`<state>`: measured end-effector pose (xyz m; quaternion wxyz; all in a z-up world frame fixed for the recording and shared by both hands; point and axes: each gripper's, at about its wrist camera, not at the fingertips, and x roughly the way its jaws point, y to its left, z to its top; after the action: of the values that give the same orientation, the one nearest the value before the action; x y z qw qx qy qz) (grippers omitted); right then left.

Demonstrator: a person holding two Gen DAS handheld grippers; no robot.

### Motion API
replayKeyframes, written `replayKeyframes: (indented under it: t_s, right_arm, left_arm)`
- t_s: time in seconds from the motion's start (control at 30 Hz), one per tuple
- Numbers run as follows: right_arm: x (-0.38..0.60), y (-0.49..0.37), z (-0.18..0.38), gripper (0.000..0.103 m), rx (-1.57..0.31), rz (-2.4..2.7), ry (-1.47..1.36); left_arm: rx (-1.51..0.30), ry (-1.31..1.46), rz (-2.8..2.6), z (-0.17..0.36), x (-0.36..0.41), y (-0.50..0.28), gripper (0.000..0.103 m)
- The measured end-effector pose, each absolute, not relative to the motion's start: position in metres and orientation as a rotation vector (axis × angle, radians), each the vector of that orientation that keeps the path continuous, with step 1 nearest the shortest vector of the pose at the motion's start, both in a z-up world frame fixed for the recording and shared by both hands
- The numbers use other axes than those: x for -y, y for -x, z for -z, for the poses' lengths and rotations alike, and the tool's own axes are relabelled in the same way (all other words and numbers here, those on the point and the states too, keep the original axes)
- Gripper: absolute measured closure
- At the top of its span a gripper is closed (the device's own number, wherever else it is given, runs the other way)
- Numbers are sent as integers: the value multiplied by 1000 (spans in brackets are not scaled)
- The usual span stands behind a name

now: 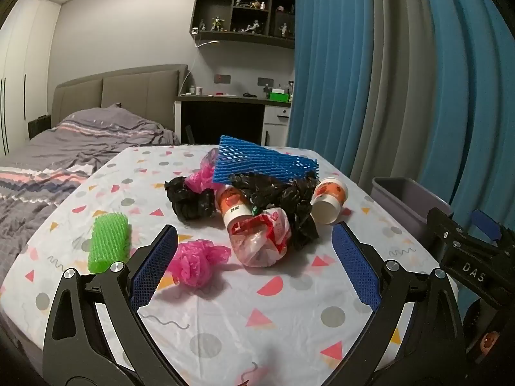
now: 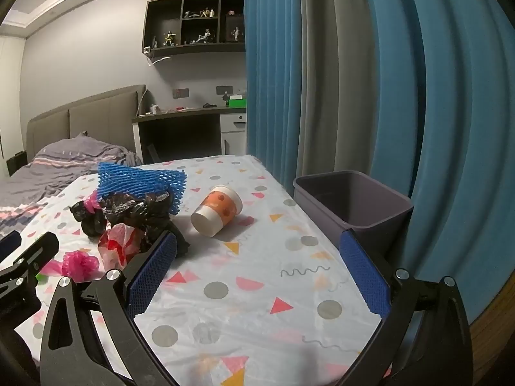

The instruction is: Collect trash

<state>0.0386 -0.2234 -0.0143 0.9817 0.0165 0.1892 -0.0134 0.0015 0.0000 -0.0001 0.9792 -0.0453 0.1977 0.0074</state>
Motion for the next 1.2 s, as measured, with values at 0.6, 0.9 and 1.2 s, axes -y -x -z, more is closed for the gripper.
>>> replayKeyframes:
  t_s: [0.6, 0.9, 1.2]
  right_arm:
    - [222, -38, 14, 5, -374, 33, -34]
    - [223, -37, 16, 5, -375, 41, -39]
    - [225, -38, 18, 5, -379, 43, -41]
  left_arm:
    - [-400, 95, -13, 1, -2, -2, 8]
    - [-402, 93, -12, 4, 3, -3, 8]
    - [-404, 91, -3, 10, 9, -7, 8]
